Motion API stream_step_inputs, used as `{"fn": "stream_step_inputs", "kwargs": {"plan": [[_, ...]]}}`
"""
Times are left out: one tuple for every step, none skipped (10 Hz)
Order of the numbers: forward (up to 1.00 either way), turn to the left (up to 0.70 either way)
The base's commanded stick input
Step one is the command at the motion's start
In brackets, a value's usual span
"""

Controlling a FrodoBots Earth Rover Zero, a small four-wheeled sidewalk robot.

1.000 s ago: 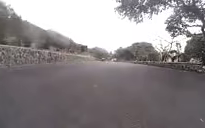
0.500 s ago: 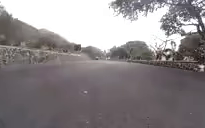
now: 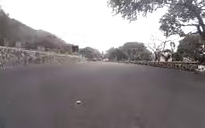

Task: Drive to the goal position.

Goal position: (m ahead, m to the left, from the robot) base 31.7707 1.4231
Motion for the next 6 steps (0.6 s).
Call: {"fn": "stream_step_inputs", "kwargs": {"plan": [[0.7,0.0],[0.7,0.0],[0.7,0.0],[0.7,0.0],[0.7,0.0],[0.7,0.0]]}}
